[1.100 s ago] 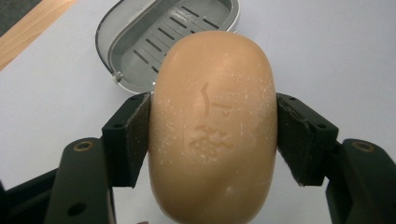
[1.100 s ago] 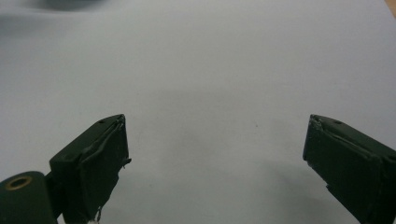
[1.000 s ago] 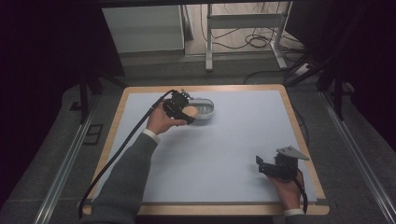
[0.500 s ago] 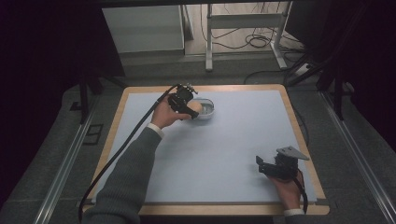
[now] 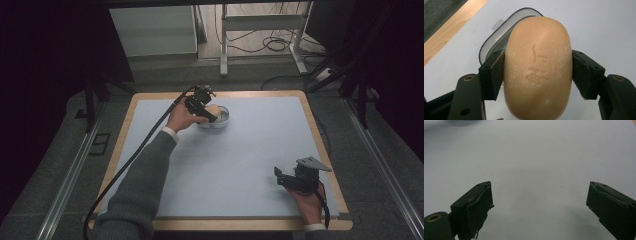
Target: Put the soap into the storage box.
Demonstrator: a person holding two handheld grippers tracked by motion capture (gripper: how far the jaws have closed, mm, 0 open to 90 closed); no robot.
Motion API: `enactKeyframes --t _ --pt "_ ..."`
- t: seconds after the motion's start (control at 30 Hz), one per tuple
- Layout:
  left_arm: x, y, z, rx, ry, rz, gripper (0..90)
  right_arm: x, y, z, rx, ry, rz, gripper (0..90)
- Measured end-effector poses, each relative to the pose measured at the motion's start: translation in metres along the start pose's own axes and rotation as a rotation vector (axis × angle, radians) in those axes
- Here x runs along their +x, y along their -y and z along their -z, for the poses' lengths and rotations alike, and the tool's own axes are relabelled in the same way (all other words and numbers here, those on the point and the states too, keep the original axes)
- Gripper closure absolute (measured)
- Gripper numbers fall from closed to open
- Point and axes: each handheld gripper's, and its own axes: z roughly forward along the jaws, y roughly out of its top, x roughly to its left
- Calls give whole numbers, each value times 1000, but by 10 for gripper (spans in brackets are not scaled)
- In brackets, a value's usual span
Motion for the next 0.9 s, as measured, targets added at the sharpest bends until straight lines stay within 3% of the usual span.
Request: enactKeyframes --t 0.03,0.2,0.3,0.5,0.9 --pt "2 -2 -2 18 -11 -18 322 0 0 0 1 0 -1 69" --pt "2 -8 -9 28 -7 -25 322 0 0 0 3 0 2 68" --pt "5 -10 -14 34 28 -22 322 0 0 0 3 -1 2 69" --pt "9 -17 -25 49 19 -35 322 0 0 0 4 -1 -2 69" --pt "15 -16 -46 67 30 -32 321 0 0 -1 7 -2 -2 68"
